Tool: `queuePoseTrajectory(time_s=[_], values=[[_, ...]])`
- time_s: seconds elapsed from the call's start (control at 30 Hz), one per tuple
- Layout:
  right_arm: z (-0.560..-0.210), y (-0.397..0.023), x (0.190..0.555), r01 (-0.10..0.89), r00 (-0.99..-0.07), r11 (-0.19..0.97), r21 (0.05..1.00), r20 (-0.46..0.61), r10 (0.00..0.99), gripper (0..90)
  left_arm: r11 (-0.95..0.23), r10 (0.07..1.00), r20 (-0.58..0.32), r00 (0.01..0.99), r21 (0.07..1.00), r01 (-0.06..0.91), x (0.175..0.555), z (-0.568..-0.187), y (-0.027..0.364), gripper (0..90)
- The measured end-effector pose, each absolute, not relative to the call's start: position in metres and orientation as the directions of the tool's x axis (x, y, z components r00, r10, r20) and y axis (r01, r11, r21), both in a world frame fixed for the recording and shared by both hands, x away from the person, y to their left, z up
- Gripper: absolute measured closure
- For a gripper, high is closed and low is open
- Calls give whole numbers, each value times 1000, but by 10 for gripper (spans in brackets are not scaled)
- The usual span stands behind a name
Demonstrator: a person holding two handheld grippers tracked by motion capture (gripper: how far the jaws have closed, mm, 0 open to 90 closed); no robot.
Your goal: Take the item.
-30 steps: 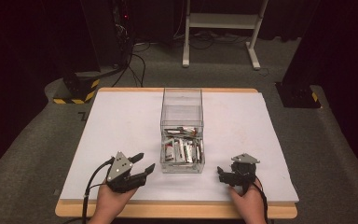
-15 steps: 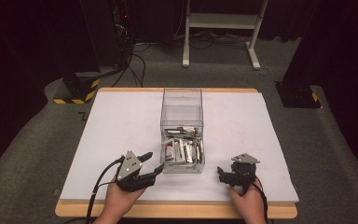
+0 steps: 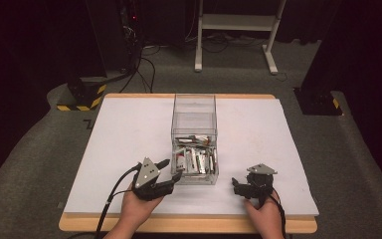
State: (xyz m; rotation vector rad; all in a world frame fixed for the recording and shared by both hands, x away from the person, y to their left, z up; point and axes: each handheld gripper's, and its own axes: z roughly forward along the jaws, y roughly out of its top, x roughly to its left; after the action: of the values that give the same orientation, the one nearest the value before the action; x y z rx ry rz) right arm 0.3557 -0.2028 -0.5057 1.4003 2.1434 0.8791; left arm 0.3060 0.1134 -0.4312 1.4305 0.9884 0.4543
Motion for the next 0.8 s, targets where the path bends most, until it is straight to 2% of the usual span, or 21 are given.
queuePoseTrajectory(time_s=[0.37,0.57,0.8], values=[[-506,-203,356,643,-398,292,708,-16,917,107,135,802,-276,529,948,290,312,-437,110,468],[-506,-203,356,643,-398,292,708,-17,917,107,139,794,-286,536,945,297,310,-439,112,569],[-506,-203,356,643,-398,292,708,-16,917,107,156,793,-303,529,940,305,308,-440,118,637]])
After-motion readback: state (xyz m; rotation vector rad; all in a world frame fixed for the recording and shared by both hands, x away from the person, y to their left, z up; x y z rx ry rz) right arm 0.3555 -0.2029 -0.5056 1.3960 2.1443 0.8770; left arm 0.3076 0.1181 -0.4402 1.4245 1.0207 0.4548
